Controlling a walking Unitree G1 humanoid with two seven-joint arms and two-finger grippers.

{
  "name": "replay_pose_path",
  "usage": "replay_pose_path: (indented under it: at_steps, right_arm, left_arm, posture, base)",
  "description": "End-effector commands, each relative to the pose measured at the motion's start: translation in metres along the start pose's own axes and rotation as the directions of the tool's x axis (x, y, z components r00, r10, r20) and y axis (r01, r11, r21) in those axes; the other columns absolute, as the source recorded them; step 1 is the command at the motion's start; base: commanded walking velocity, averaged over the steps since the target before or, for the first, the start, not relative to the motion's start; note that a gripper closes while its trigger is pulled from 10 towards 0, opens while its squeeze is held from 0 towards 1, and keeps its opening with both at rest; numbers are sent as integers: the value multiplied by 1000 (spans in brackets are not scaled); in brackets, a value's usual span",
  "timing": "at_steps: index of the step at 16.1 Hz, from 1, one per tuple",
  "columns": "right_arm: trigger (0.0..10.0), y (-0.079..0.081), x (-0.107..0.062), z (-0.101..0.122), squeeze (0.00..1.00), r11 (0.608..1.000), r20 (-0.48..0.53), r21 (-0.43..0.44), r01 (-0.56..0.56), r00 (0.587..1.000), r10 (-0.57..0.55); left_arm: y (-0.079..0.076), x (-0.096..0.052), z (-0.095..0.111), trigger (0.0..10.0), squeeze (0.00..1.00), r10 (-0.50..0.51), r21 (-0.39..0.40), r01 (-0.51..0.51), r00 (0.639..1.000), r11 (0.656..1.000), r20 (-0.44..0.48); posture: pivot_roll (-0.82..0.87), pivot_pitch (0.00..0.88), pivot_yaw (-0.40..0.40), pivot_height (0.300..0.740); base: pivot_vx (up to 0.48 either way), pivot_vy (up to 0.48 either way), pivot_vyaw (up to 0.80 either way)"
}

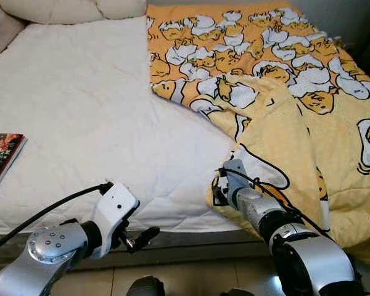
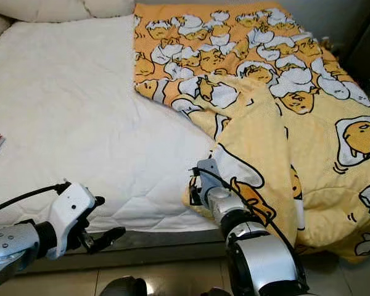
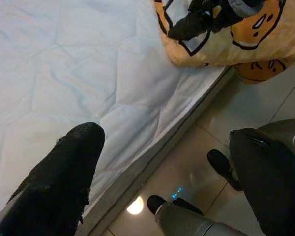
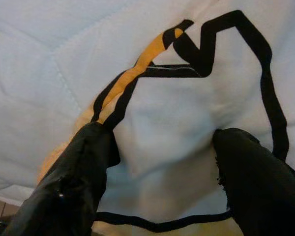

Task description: Clean up the room

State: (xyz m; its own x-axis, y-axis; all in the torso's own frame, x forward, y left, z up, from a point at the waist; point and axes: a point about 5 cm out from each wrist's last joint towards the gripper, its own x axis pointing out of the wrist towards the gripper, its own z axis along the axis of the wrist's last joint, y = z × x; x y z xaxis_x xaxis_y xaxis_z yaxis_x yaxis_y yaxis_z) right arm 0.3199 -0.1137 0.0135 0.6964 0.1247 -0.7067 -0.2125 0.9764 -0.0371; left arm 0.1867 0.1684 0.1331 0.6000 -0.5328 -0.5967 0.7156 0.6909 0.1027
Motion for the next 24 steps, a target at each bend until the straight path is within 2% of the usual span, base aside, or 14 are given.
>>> replay_pose_path:
  at_steps: [1, 6, 16, 18, 19, 20, 21, 22, 23, 24]
  right_arm:
    - [0, 0, 0, -4, 0, 1000, -18, -6, 6, 1000, -7]
    - [0, -8, 0, -6, 0, 1000, -26, -12, 23, 999, -24]
    - [0, -20, -2, -4, 0, 1000, -13, 2, 16, 1000, -16]
    - [0, -21, -3, -3, 0, 998, 7, -11, -62, 998, 62]
    - [0, -17, -4, -2, 0, 985, 22, -25, -170, 985, 170]
    - [0, -11, -7, -7, 0, 934, 8, -74, -350, 936, 352]
    - [0, -10, -11, -16, 0, 859, -36, -148, -490, 871, 491]
    - [0, -15, -17, -27, 0, 788, -85, -209, -579, 814, 575]
    - [0, -27, -33, -50, 0, 639, -198, -252, -727, 685, 701]
    - [0, -37, -52, -66, 0, 517, -289, -264, -814, 578, 763]
  left_arm:
    - [0, -3, 2, 10000, 0, 7, 4, -7, 1000, 1000, -5]
    - [-2, -5, 2, 10000, 0, 7, -5, -7, 1000, 1000, -13]
    - [0, 4, 6, 10000, 0, -7, -7, 7, 1000, 1000, -5]
    - [0, 6, 7, 10000, 0, -11, -5, 11, 1000, 1000, 0]
    - [0, 7, 8, 10000, 0, -12, -5, 12, 1000, 1000, 3]
    - [0, 8, 8, 10000, 0, -13, -5, 13, 1000, 1000, 5]
    - [0, 8, 8, 10000, 0, -14, -5, 14, 1000, 1000, 6]
    - [0, 9, 8, 10000, 0, -15, -5, 15, 1000, 1000, 7]
    - [-1, 9, 8, 10000, 0, -20, -5, 20, 1000, 1000, 8]
    - [-1, 10, 8, 10000, 0, -28, -4, 28, 1000, 1000, 10]
  posture:
    - [184, 135, 31, 740]
    - [184, 146, 27, 740]
    - [141, 124, 42, 740]
    - [125, 115, 49, 740]
    - [121, 113, 49, 740]
    - [115, 108, 49, 740]
    - [113, 107, 49, 740]
    - [107, 106, 51, 740]
    - [99, 107, 55, 740]
    - [93, 107, 58, 740]
  base:
    - [0, 0, 0]
    - [0, 0, 0]
    - [0, 0, 0]
    - [0, 0, 0]
    - [0, 0, 0]
    - [0, 0, 0]
    - [0, 0, 0]
    - [0, 0, 0]
    - [0, 0, 0]
    - [0, 0, 0]
